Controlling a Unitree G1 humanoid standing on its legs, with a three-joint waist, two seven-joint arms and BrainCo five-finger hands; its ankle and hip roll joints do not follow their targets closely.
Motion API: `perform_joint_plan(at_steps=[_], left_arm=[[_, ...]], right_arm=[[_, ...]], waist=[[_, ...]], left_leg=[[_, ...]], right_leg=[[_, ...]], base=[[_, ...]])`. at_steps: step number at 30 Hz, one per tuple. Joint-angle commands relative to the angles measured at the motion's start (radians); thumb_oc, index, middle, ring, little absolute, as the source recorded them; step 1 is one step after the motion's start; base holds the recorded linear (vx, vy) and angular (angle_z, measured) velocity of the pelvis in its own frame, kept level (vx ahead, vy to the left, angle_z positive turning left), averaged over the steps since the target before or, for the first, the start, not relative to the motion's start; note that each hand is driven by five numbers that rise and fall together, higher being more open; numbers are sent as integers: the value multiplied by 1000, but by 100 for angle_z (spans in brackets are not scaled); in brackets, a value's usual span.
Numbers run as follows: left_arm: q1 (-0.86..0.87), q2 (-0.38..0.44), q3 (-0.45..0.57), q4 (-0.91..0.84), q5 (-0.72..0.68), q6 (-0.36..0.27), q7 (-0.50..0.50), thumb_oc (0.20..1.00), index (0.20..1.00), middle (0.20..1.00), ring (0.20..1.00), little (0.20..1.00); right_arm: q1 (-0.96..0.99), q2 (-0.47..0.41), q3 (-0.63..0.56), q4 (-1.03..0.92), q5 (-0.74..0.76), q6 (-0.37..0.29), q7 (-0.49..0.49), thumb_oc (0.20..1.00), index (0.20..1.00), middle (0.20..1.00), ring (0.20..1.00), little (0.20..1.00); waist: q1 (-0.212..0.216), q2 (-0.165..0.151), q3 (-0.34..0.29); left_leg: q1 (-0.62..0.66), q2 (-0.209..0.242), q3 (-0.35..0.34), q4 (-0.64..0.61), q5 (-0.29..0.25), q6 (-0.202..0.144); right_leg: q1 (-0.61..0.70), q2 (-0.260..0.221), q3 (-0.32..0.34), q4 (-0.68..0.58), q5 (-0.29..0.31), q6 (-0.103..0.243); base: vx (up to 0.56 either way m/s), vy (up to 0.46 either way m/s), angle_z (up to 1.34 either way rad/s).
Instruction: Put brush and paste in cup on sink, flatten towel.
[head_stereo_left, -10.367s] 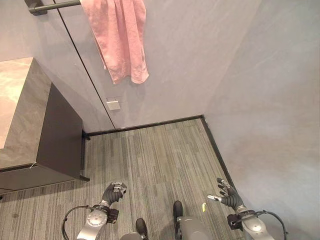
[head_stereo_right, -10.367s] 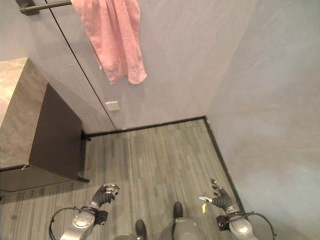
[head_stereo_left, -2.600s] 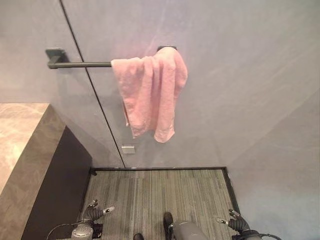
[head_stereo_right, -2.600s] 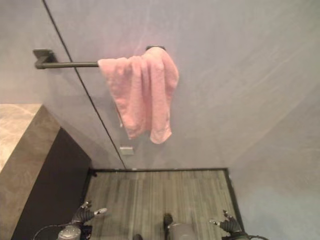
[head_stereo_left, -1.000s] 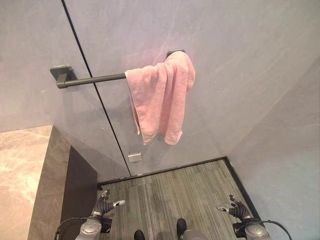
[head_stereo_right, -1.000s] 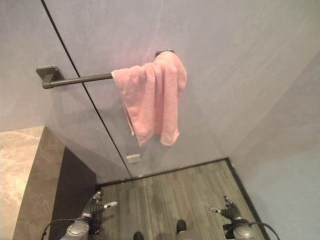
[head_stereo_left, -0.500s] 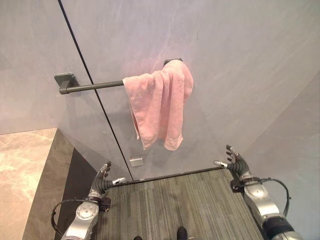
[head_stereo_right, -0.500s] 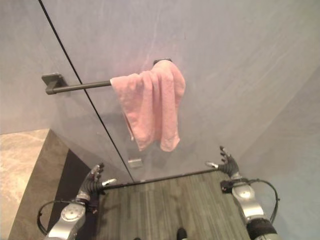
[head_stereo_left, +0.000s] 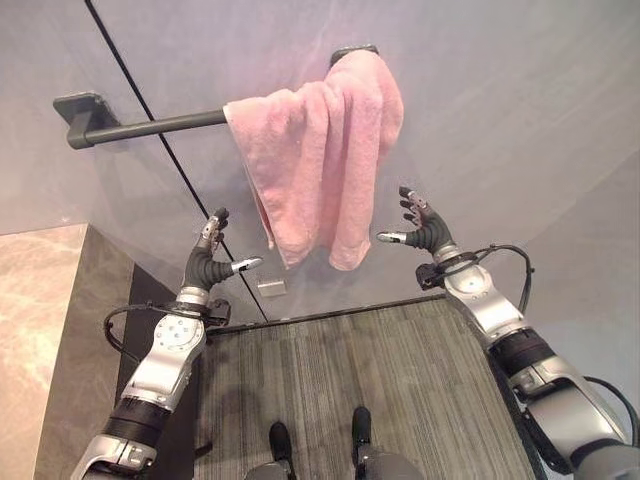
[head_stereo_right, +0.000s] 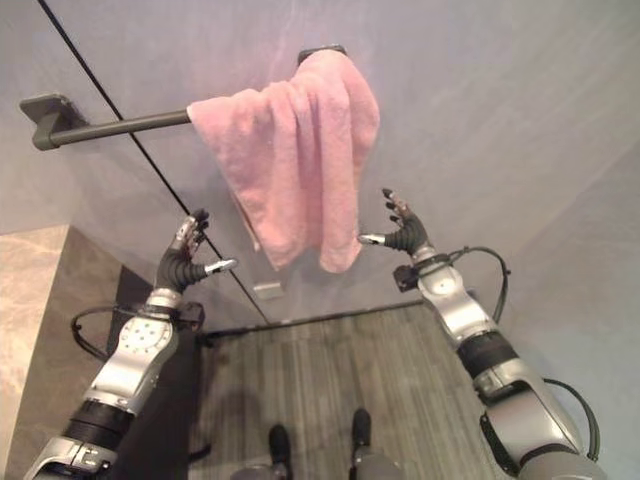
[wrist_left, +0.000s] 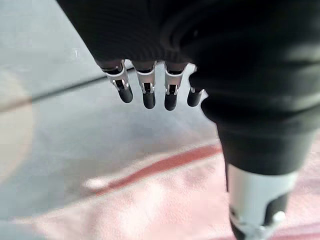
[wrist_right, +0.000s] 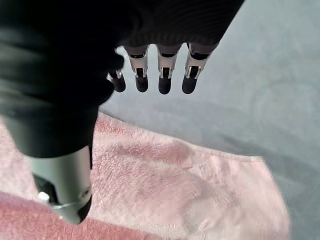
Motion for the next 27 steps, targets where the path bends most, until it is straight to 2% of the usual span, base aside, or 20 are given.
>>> perform_joint_plan(at_steps=[1,7,9,13,20,27], left_arm=[[-42,59,-17,-1,-7,-54,22,1000,1000,1000,1000,1000],[-107,68,-56,14,-3,-54,35,1000,1000,1000,1000,1000],[-168,67,-85,40,-3,-51,53,1000,1000,1000,1000,1000],[-218,60,-104,66,4,-47,73,1000,1000,1000,1000,1000],[-256,44,-124,73,5,-46,91,1000,1000,1000,1000,1000],[-245,28,-130,51,5,-38,83,1000,1000,1000,1000,1000]], right_arm=[[-69,33,-14,26,49,-33,6,1000,1000,1000,1000,1000],[-162,58,34,80,52,-18,4,1000,1000,1000,1000,1000],[-215,95,51,124,64,-10,-11,1000,1000,1000,1000,1000],[-238,111,53,138,62,-5,-27,1000,1000,1000,1000,1000],[-234,120,50,135,78,-7,-40,1000,1000,1000,1000,1000],[-189,113,39,106,90,-8,-31,1000,1000,1000,1000,1000]], waist=[[4,-42,-29],[8,-59,-16],[10,-69,-10],[9,-71,-4],[4,-70,2],[-3,-55,-12]], left_leg=[[-5,53,-36,1,2,-56],[-28,58,-41,1,9,-58],[-52,62,-49,1,17,-61],[-68,61,-59,1,23,-63],[-67,59,-60,1,21,-64],[-46,56,-54,1,9,-59]], right_leg=[[0,-79,54,-2,5,113],[-23,-72,52,-2,14,112],[-42,-69,45,-2,18,111],[-51,-70,40,-2,22,109],[-49,-74,39,-2,22,109],[-34,-80,45,-2,11,109]], base=[[-45,-1,0],[-11,-2,0],[-35,-7,1],[0,6,3],[1,1,1],[18,6,0]])
